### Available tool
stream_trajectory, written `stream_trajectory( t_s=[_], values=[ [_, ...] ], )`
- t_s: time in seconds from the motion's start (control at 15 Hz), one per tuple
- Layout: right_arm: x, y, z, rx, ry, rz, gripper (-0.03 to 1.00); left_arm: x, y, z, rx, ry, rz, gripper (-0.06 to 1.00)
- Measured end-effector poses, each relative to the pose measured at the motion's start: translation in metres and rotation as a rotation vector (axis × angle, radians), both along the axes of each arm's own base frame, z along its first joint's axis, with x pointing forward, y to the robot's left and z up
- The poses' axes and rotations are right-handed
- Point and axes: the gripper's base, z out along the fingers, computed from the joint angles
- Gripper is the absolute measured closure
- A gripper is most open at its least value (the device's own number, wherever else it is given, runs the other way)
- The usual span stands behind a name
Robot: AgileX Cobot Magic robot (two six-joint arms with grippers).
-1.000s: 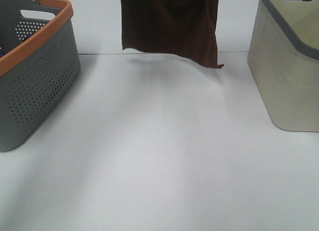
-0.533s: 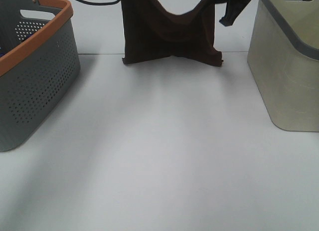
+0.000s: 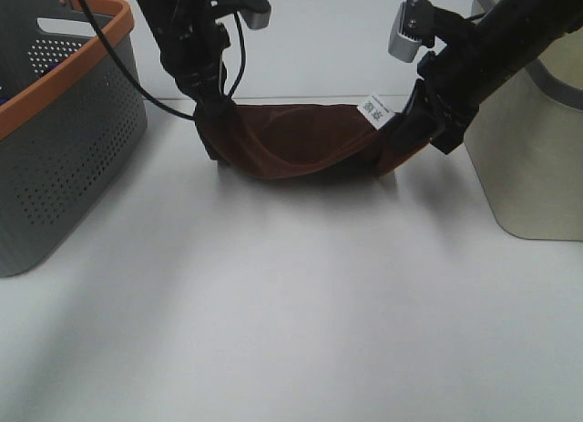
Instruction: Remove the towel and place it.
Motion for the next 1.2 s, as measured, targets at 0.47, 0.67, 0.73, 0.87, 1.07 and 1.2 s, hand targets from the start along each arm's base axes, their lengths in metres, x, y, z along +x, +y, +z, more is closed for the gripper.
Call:
stream_trajectory(
  t_s=[0.47, 0.67, 0.73, 0.87, 1.07, 1.2],
  values=[
    [-0.036, -0.006, -0.042, -0.027, 0.246, -0.051, 0.94, -0.023, 0.001, -0.049, 0.006, 0.202, -0.088, 0.94],
    [-0.051, -0.006, -0.05, -0.02, 0.365, -0.064, 0.94, -0.049, 0.012, -0.061, 0.035, 0.295, -0.152, 0.94],
    [-0.054, -0.006, -0.05, -0.013, 0.403, -0.074, 0.94, -0.054, 0.014, -0.065, 0.044, 0.316, -0.157, 0.94],
    [-0.058, -0.005, -0.049, -0.007, 0.447, -0.076, 0.94, -0.058, 0.016, -0.068, 0.051, 0.334, -0.158, 0.94],
    [-0.065, -0.005, -0.049, 0.002, 0.544, -0.097, 0.94, -0.068, 0.02, -0.068, 0.06, 0.359, -0.159, 0.94],
    [-0.071, -0.005, -0.054, -0.002, 0.57, -0.109, 0.94, -0.072, 0.022, -0.074, 0.069, 0.382, -0.162, 0.94]
  ],
)
